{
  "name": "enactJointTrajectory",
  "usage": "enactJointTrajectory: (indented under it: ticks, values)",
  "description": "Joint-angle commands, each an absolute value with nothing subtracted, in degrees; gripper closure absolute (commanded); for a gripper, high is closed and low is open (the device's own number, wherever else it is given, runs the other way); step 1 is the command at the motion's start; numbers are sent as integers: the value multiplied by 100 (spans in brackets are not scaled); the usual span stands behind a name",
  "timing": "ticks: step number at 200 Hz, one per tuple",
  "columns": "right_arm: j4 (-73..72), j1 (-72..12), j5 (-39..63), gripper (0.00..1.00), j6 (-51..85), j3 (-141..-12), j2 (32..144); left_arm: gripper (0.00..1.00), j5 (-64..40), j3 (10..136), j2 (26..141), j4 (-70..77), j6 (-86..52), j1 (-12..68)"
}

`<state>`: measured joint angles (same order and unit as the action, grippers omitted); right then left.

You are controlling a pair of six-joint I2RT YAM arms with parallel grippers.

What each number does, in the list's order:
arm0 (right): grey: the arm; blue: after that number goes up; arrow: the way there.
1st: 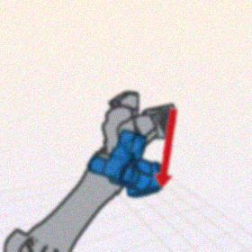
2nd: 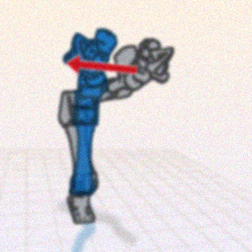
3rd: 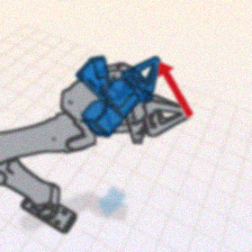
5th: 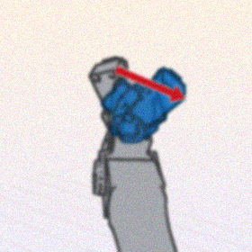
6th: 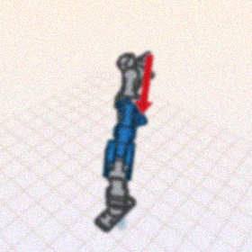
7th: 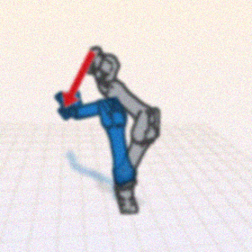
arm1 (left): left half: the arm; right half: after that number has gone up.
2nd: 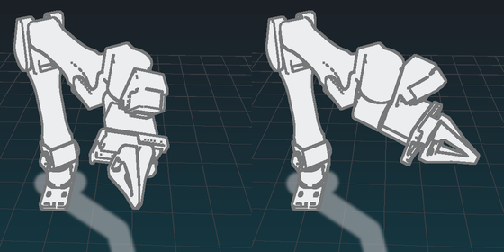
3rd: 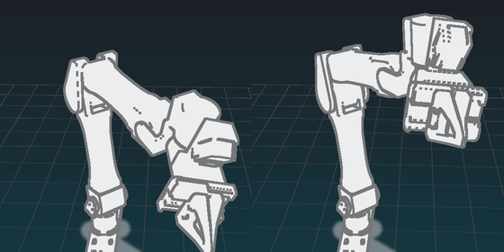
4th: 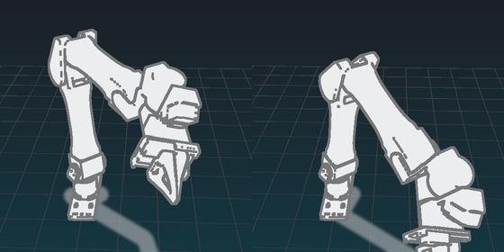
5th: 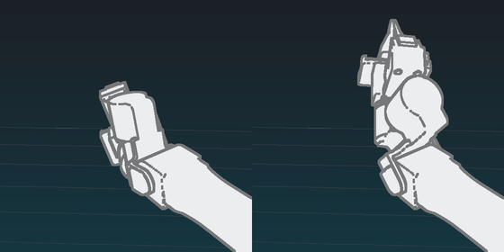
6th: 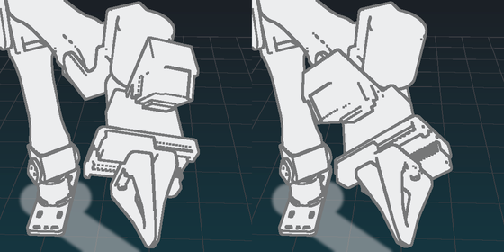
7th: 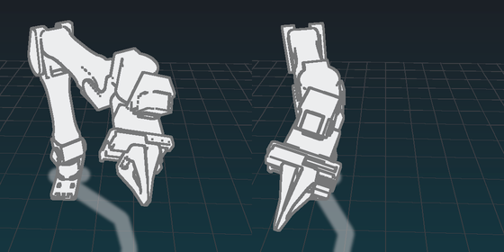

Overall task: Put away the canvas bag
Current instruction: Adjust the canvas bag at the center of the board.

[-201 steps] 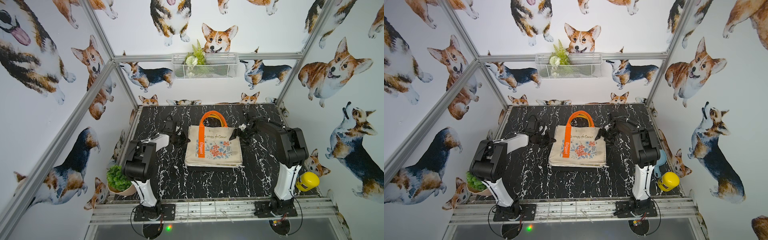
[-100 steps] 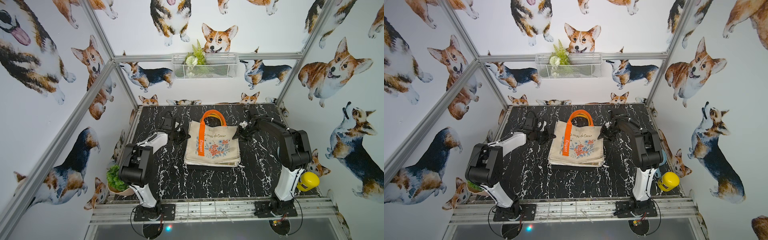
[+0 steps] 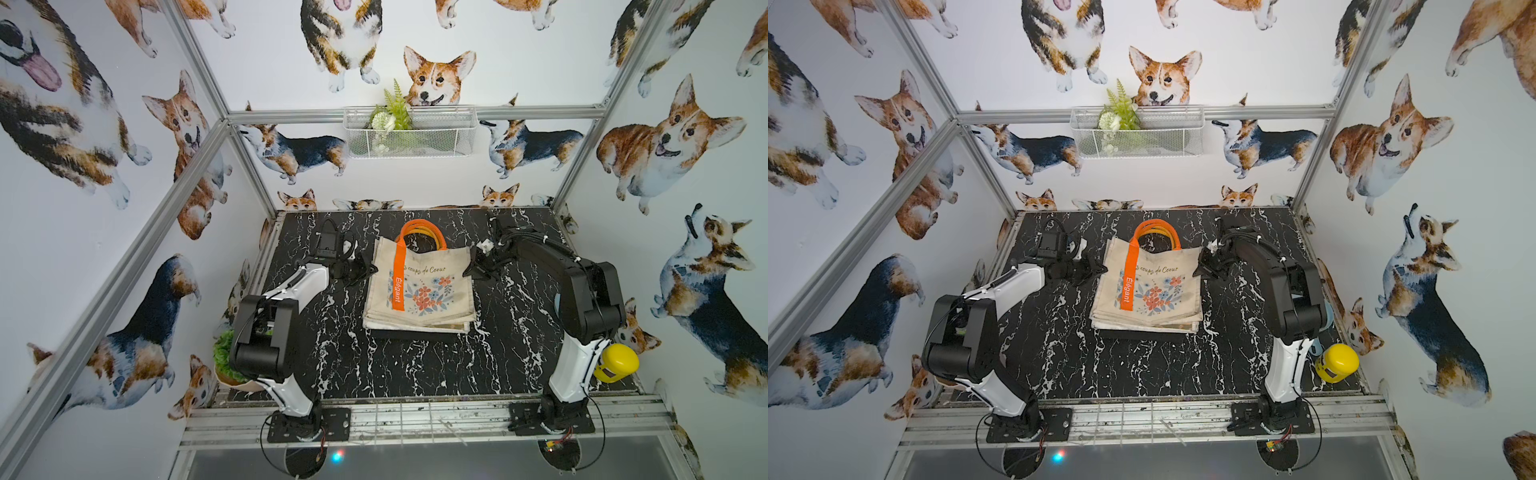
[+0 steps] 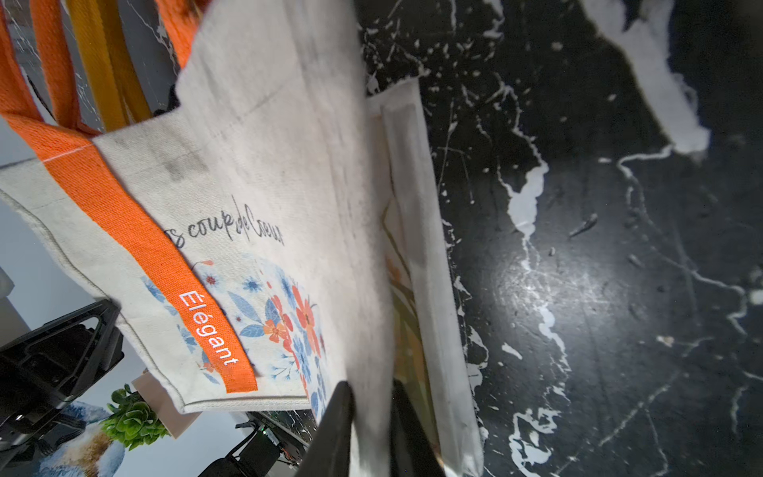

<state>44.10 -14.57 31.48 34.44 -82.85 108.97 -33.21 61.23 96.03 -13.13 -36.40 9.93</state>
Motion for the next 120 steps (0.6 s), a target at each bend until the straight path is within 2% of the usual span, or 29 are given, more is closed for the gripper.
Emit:
enactJointTrajectory:
  ticks: [1, 62, 75, 82, 107, 120]
  values:
    - [4360, -1476, 3261, 81, 3498, -8350, 10928, 77, -3504, 6045, 9589, -1207, -3568, 972]
    - [4297, -1485, 3296, 81, 3542, -8306, 10962, 75, -3658, 5915, 9694, -1063, -3587, 958]
    - [4289, -1494, 3305, 81, 3551, -8306, 10962, 83, -3710, 5932, 9708, -1042, -3585, 958]
    - [4289, -1494, 3313, 81, 3551, -8306, 10954, 83, -3732, 5953, 9712, -1054, -3586, 963]
    - [4311, -1494, 3291, 81, 3546, -8338, 10935, 73, -3716, 6077, 9647, -1215, -3560, 962]
    - [4333, -1494, 3296, 81, 3542, -8358, 10934, 72, -3692, 6132, 9600, -1290, -3518, 959]
